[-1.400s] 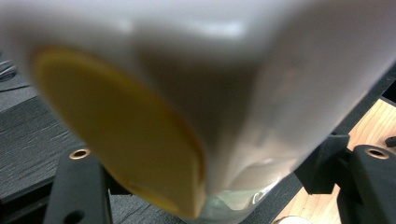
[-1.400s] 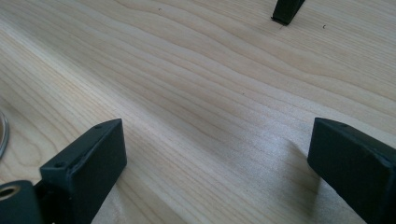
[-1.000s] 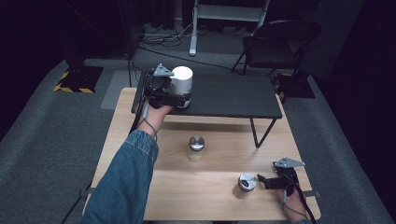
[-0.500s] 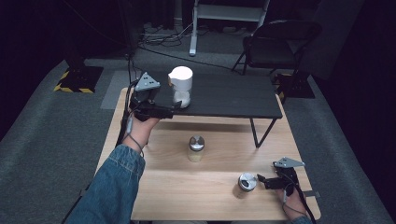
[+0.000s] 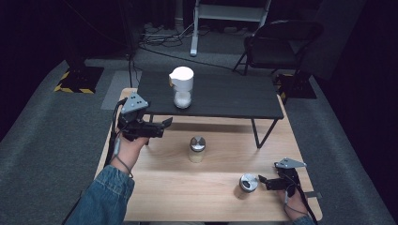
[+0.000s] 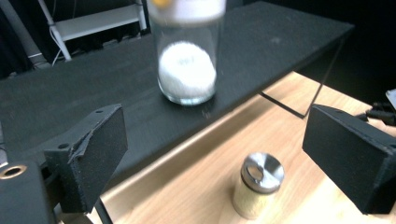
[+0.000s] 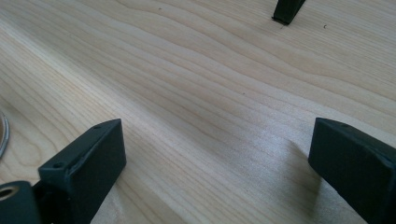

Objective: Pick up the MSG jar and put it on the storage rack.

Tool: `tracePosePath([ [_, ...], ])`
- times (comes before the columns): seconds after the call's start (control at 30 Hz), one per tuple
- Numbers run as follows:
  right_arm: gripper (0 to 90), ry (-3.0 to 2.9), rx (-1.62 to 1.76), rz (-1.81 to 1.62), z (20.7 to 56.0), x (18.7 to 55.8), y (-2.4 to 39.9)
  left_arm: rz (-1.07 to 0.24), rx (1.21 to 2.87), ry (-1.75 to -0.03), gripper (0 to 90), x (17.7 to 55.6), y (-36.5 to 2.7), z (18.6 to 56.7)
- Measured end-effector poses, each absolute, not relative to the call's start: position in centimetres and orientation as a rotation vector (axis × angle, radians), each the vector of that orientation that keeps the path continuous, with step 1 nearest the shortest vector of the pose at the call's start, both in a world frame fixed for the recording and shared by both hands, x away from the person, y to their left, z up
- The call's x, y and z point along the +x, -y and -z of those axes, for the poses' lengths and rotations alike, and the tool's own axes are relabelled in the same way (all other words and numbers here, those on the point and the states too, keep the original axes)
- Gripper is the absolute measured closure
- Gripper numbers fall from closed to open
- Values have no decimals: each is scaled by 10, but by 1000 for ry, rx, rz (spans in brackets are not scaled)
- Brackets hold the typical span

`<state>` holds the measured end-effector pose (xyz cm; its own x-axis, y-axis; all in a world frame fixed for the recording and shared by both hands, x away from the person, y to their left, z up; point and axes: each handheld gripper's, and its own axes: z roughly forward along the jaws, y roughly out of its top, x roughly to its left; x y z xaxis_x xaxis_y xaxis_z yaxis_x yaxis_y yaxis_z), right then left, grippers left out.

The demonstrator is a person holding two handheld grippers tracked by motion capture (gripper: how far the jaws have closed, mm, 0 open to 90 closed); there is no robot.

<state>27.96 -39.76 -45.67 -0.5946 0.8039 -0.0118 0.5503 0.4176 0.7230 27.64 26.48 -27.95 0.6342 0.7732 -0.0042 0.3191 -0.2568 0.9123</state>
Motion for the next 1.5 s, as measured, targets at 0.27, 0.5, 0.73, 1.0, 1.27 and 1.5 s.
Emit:
tracePosePath([
  [0.27, 39, -2320, 1163, -984, 457, 280, 398, -544, 1834, -897, 68, 260, -275, 326],
  [0.5, 39, -2320, 1163, -984, 457, 280, 398, -563, 1865, -903, 71, 247, -276, 367],
  [0.73, 39, -2321, 1163, -984, 457, 280, 398, -555, 1872, -945, 73, 240, -276, 397],
  [1.0, 39, -2320, 1163, -984, 457, 280, 398, -553, 1928, -987, 77, 238, -271, 425],
  [1.27, 39, -2320, 1163, -984, 457, 280, 397, -557, 1979, -1023, 79, 241, -269, 440],
  [1.5, 38, -2320, 1163, -984, 457, 280, 397, -540, 2029, -1058, 78, 246, -266, 448],
])
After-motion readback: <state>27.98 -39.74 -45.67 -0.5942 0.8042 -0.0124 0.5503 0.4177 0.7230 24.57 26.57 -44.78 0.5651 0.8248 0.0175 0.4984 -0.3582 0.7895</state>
